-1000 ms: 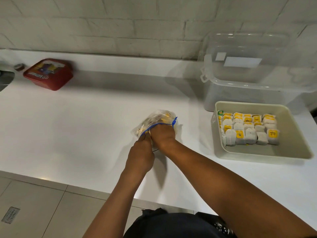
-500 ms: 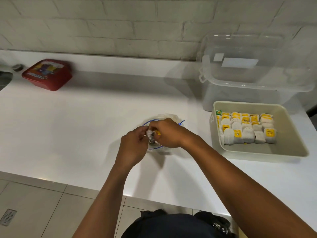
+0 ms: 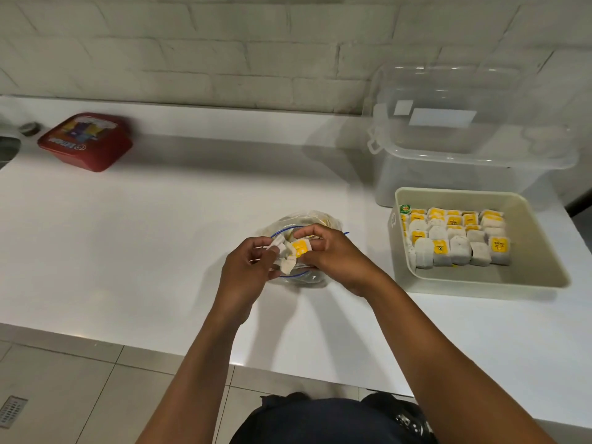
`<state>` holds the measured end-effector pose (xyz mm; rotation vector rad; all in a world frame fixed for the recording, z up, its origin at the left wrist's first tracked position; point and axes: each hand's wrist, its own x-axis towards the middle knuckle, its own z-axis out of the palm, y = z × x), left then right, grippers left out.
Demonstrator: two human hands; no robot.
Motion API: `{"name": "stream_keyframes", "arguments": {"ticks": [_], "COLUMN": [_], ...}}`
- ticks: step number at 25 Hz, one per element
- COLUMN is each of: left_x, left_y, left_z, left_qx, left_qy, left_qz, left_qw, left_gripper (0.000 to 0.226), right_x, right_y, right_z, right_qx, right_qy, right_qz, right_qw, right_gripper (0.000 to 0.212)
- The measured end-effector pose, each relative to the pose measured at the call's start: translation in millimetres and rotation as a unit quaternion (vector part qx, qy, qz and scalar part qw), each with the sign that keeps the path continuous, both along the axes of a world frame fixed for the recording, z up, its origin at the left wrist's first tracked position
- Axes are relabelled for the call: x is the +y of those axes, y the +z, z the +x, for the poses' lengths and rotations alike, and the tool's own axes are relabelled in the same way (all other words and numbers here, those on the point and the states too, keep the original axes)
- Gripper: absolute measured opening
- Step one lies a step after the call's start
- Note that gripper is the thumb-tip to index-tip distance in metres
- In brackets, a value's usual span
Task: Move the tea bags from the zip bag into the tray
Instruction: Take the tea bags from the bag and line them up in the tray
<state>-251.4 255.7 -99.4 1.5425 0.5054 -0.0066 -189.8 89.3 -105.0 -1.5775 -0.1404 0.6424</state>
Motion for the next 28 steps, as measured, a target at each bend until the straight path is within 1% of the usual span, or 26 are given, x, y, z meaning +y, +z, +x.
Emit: {"name": "stream_keyframes", "arguments": {"ticks": [3,5,6,9,12,14,17,18,20,23,26,28], "left_x": [-1.8,-1.7,-2.4,-8.5,-13.9,-14.5,-15.3,-15.9,-17.2,-21.2,-33.8,-44.9], "left_y": [9.8,11.0,10.4,8.5,5.4,2.7,3.4,5.3,9.0,13.8,18.3,23.6], "left_z": [-0.9,0.7,1.8,3.4,4.0,5.4,7.7,8.4,10.3,13.7,17.2,18.3], "left_qx": [0.022,0.057,0.072,0.08,0.06,0.052,0.076,0.088,0.109,0.106,0.092,0.081], "left_qy": [0.008,0.019,0.02,-0.004,-0.049,-0.046,-0.025,-0.016,0.004,0.02,0.016,-0.007], "left_qz": [-0.147,-0.212,-0.227,-0.245,-0.233,-0.219,-0.213,-0.225,-0.278,-0.359,-0.358,-0.345], "left_qw": [0.989,0.976,0.971,0.966,0.969,0.973,0.974,0.97,0.954,0.927,0.929,0.935], "left_gripper": [0.015,0.016,0.016,0.016,0.016,0.019,0.019,0.017,0.015,0.016,0.01,0.015], "right_x": [-3.4,-4.6,-4.1,-2.7,-2.6,-3.6,-7.3,-8.8,-14.0,-25.9,-45.7,-60.3], "right_y": [0.8,0.4,0.5,1.2,-2.7,-5.8,-2.0,1.0,8.5,22.6,34.4,41.3], "right_z": [-4.6,-4.5,-4.7,-5.8,-6.5,-6.1,-5.0,-4.7,-4.0,-5.0,-4.0,-3.0], "right_qx": [0.043,0.079,0.092,0.099,0.072,0.055,0.042,0.04,0.024,-0.012,-0.052,-0.067], "right_qy": [-0.055,-0.08,-0.087,-0.098,-0.107,-0.12,-0.129,-0.131,-0.136,-0.148,-0.141,-0.132], "right_qz": [0.047,0.081,0.093,0.105,0.08,0.054,0.038,0.035,0.04,0.05,0.013,-0.005], "right_qw": [0.996,0.99,0.988,0.985,0.988,0.99,0.99,0.99,0.99,0.988,0.989,0.989], "right_gripper": [0.034,0.035,0.034,0.029,0.023,0.015,0.008,0.009,0.008,0.006,0.005,0.004]}}
